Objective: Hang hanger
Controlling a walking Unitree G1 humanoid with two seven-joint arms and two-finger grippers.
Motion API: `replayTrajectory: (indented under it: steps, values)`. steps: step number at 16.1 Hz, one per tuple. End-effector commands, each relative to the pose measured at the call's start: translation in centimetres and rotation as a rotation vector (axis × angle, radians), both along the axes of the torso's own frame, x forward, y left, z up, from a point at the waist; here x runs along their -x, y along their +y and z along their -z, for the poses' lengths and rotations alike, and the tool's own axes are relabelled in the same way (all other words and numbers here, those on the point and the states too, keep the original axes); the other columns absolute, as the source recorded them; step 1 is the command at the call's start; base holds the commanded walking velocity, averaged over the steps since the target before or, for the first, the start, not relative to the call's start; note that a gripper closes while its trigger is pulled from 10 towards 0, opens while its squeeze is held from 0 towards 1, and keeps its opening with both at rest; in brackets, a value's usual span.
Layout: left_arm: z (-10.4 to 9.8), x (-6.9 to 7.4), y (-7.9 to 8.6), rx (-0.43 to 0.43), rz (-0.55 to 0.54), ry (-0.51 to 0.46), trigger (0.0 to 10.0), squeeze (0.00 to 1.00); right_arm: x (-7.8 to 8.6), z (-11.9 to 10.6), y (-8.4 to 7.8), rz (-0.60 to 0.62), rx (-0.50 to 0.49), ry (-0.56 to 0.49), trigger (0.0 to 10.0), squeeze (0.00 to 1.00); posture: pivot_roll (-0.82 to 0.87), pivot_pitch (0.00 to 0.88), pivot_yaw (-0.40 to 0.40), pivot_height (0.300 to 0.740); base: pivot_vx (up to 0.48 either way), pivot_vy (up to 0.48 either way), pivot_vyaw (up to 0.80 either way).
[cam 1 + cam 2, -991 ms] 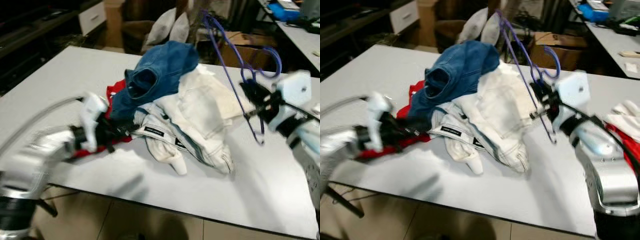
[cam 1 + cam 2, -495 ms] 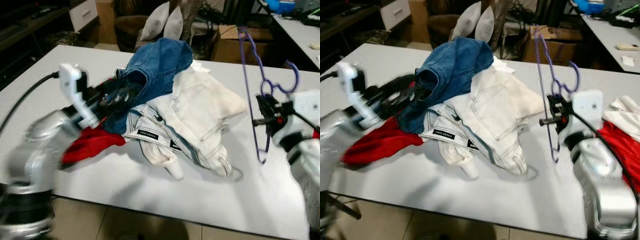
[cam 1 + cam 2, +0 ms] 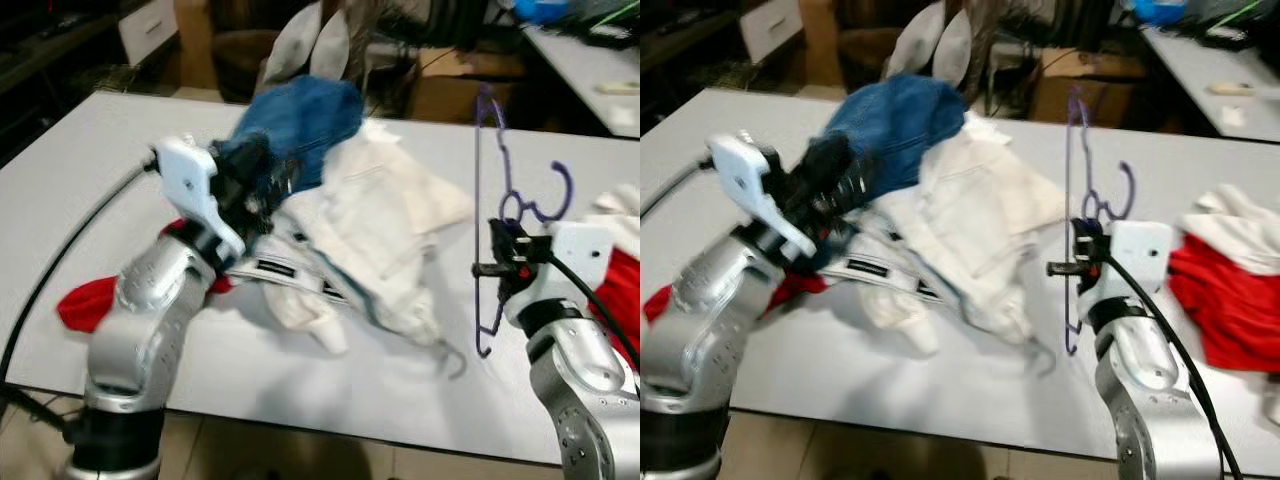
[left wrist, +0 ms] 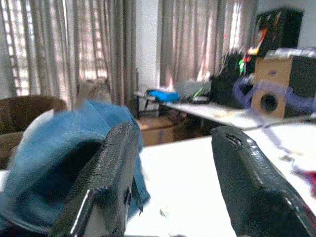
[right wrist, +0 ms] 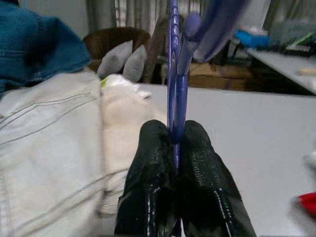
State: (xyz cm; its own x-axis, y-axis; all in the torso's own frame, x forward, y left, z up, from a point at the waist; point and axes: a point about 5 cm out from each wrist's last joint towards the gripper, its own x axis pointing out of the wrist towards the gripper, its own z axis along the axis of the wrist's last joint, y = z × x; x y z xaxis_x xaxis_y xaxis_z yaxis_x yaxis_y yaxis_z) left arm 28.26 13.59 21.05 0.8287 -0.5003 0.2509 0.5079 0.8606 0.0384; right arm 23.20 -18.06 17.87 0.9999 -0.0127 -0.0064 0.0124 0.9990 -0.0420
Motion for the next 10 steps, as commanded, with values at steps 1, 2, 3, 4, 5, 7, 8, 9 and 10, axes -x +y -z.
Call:
replayTrajectory:
  steps: [1,2,3,4,5,7,8,9,10]
  values:
    - [0.8,0.0,0.4,-0.029,-0.038,0.008,10.0,0.0,0.1,-0.5,-0.2,0.002,0.043,-0.013,10.0,0.0,-0.01,0.0,0.004,0.74,0.0,-0.435,0.0]
    - [0.8,0.1,0.7,-0.038,-0.044,0.004,10.0,0.0,0.1,-0.5,-0.2,-0.003,0.048,-0.015,10.0,0.0,-0.01,0.0,0.004,0.74,0.0,-0.435,0.0]
    - [0.3,0.2,1.3,-0.011,-0.06,-0.009,10.0,0.0,0.0,-0.6,-0.1,-0.017,0.052,-0.024,10.0,0.0,-0.01,0.0,-0.006,0.74,0.0,-0.416,0.0]
    - [-0.1,0.2,1.6,0.004,-0.067,-0.017,10.0,0.0,0.0,-0.7,0.0,-0.02,0.06,-0.03,10.0,0.0,0.0,0.0,-0.012,0.74,0.0,-0.386,0.0]
    - [0.0,0.1,1.8,-0.012,-0.081,-0.018,10.0,0.0,-0.2,-0.8,0.1,-0.021,0.069,-0.031,10.0,0.0,0.0,0.0,-0.02,0.74,0.0,-0.334,0.0]
    - [0.8,0.3,2.2,-0.038,-0.11,-0.006,10.0,0.0,-0.4,-0.8,0.0,-0.012,0.103,-0.026,10.0,0.0,0.0,0.0,-0.026,0.74,0.0,-0.326,0.0]
    - [1.5,0.3,2.5,-0.058,-0.116,0.012,10.0,0.0,-0.4,-0.7,0.0,-0.015,0.112,-0.021,10.0,0.0,0.0,0.0,-0.023,0.74,0.0,-0.319,0.0]
    - [1.9,0.4,2.7,-0.072,-0.12,0.021,10.0,0.0,-0.4,-0.7,0.0,-0.017,0.112,-0.018,10.0,0.0,0.0,0.0,-0.023,0.74,0.0,-0.307,0.0]
    - [2.9,0.4,3.1,-0.09,-0.128,0.05,10.0,0.0,-0.3,-0.6,0.0,-0.021,0.116,-0.013,10.0,0.0,-0.01,0.0,-0.018,0.74,0.0,-0.304,0.0]
